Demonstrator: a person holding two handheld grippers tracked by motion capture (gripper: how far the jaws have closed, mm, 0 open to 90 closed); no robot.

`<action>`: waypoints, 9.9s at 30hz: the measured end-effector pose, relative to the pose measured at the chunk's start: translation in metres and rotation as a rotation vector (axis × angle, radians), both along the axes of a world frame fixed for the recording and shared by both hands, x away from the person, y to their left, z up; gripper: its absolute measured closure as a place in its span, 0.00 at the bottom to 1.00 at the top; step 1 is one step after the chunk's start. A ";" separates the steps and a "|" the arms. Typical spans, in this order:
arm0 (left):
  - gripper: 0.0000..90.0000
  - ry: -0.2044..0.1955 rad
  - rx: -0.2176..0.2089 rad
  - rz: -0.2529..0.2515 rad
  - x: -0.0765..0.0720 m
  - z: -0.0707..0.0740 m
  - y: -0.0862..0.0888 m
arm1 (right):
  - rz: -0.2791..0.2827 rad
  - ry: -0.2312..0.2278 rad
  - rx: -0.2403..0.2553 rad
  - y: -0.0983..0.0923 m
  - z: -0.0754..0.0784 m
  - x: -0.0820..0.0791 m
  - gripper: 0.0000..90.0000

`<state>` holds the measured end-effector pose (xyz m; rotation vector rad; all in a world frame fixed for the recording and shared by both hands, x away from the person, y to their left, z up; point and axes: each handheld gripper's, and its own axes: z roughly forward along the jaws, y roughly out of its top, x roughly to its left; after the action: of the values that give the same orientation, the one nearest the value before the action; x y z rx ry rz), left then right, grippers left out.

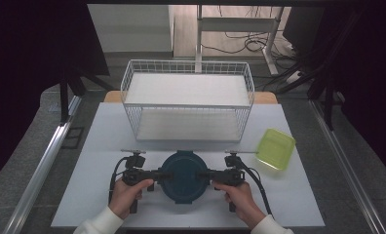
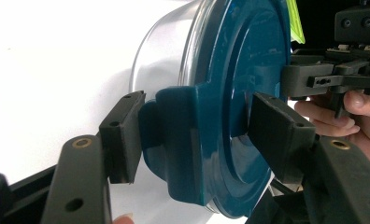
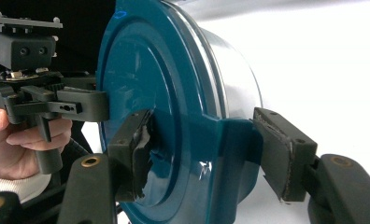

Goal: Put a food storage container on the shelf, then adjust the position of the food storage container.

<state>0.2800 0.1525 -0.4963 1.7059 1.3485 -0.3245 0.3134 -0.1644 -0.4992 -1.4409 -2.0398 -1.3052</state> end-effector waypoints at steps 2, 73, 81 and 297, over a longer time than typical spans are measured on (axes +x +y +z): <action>0.44 -0.004 0.002 -0.003 0.000 0.001 0.000 | -0.002 -0.003 0.001 0.000 0.001 0.000 0.44; 0.44 -0.202 -0.016 0.034 0.034 0.104 0.007 | -0.009 -0.222 -0.003 0.010 0.116 0.040 0.43; 0.44 -0.240 0.005 0.031 0.044 0.124 0.003 | -0.027 -0.219 0.022 0.007 0.127 0.048 0.43; 0.29 -0.338 0.253 -0.033 -0.003 0.025 0.026 | -0.058 -0.372 -0.794 -0.187 0.078 0.168 0.99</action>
<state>0.2769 0.1780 -0.4715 1.8914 1.1471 0.1200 0.4809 -0.3510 -0.4214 -1.6376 -3.0036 -0.8409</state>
